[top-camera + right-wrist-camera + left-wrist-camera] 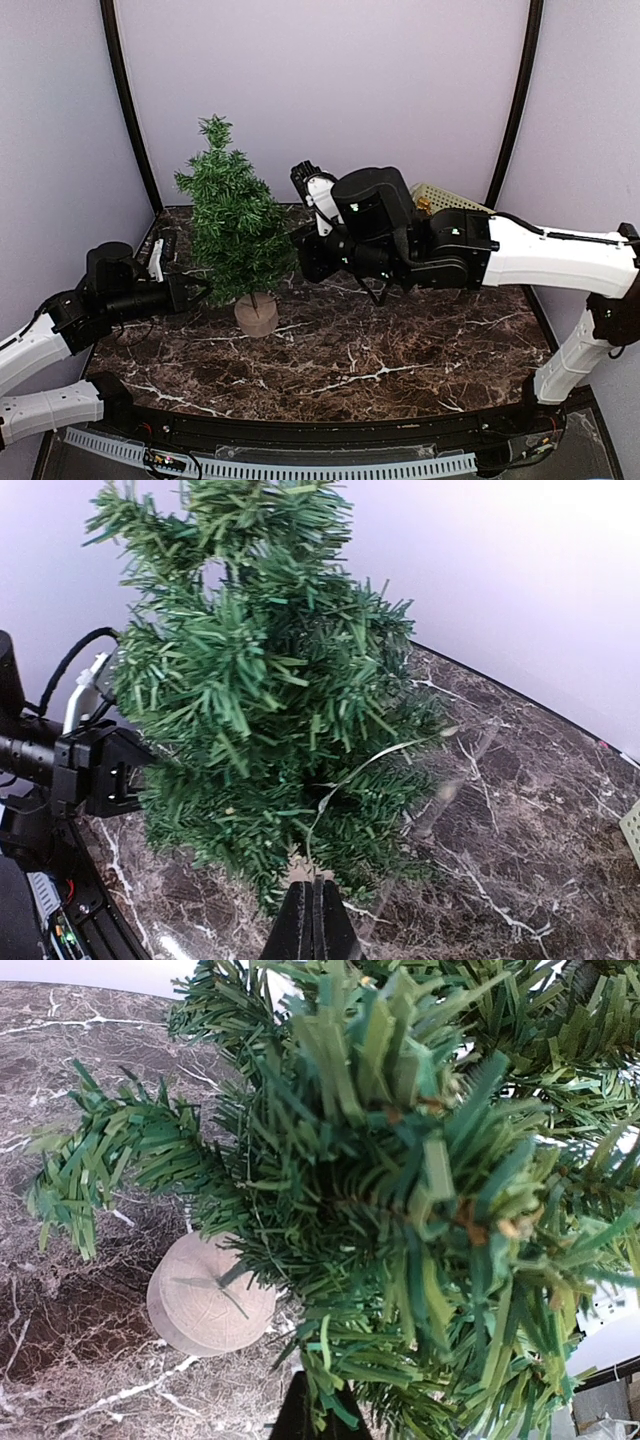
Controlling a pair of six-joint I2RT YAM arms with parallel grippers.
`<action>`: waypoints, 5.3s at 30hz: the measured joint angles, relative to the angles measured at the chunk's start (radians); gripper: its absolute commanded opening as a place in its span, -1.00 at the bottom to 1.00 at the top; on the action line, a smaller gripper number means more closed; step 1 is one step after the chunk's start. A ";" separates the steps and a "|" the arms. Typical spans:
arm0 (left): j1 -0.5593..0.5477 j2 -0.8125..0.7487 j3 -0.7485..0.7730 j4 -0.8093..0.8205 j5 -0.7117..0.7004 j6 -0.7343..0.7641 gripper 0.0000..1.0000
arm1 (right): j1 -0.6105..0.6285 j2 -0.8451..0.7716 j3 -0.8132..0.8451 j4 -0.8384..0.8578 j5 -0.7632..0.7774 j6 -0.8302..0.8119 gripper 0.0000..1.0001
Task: Decorate the small christmas tree
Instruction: Wrap the side of the string light in the gap of the branches.
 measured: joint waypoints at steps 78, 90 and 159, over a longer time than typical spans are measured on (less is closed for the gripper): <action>0.125 0.062 0.026 0.008 0.176 0.292 -1.00 | -0.253 0.108 -0.726 0.772 -0.417 -0.009 0.09; 0.134 0.068 0.037 -0.008 0.138 0.294 -1.00 | -0.262 0.151 -0.693 0.862 -0.330 -0.063 -1.00; 0.182 0.108 -0.275 0.682 -0.039 0.042 -0.72 | -0.349 -0.394 -0.768 0.435 -0.160 0.071 -1.00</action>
